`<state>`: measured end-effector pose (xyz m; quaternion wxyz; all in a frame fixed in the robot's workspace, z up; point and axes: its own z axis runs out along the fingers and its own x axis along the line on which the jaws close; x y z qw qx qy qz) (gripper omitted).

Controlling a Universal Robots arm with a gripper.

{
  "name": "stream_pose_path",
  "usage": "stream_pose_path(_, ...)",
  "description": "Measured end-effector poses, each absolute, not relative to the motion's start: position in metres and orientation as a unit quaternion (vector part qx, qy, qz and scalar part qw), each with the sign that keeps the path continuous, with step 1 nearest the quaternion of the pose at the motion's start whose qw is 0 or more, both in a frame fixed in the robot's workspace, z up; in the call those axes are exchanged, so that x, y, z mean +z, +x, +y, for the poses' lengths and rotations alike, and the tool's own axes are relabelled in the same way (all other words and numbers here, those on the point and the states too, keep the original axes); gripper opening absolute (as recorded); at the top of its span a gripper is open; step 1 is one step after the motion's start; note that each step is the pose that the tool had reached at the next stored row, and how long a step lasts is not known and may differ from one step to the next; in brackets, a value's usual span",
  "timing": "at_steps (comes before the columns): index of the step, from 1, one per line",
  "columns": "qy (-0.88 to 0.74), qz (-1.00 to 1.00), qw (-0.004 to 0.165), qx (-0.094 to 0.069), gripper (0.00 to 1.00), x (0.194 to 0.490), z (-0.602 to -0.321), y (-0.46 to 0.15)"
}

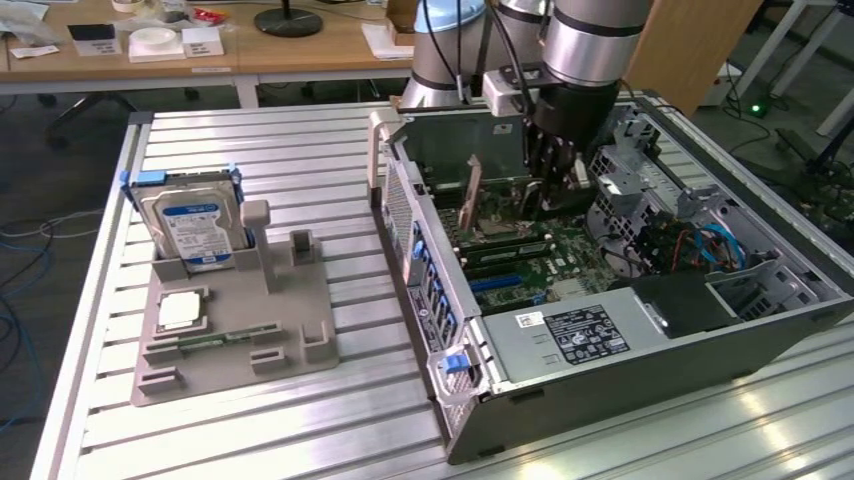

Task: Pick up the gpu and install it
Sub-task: 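Insert the gpu into the slot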

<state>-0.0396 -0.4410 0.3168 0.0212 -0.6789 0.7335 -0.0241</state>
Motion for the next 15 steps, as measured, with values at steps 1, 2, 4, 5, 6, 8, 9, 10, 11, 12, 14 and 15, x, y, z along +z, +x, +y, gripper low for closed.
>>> stream_pose_path(1,-0.678,0.734,0.021,-0.024,0.28,0.316,-0.442,-0.04)
stream_pose_path(2,-0.678,0.735,0.021,-0.024,0.28,0.315,-0.442,-0.04)
stream_pose_path(4,-0.676,0.736,0.021,-0.025,0.28,0.312,-0.443,-0.043)
stream_pose_path(5,-0.675,0.737,0.021,-0.025,0.28,0.31,-0.442,-0.045)
stream_pose_path(6,-0.675,0.737,0.021,-0.025,0.28,0.309,-0.443,-0.047)
stream_pose_path(8,-0.674,0.738,0.02,-0.025,0.28,0.308,-0.444,-0.048)
stream_pose_path(9,-0.674,0.738,0.02,-0.025,0.28,0.307,-0.446,-0.048)
stream_pose_path(10,-0.674,0.738,0.021,-0.025,0.28,0.306,-0.447,-0.048)
stream_pose_path(11,-0.674,0.738,0.021,-0.025,0.28,0.306,-0.449,-0.048)
stream_pose_path(12,-0.673,0.738,0.021,-0.025,0.28,0.305,-0.451,-0.048)
stream_pose_path(14,-0.673,0.739,0.021,-0.025,0.28,0.304,-0.454,-0.048)
stream_pose_path(15,-0.673,0.739,0.021,-0.025,0.28,0.302,-0.454,-0.048)
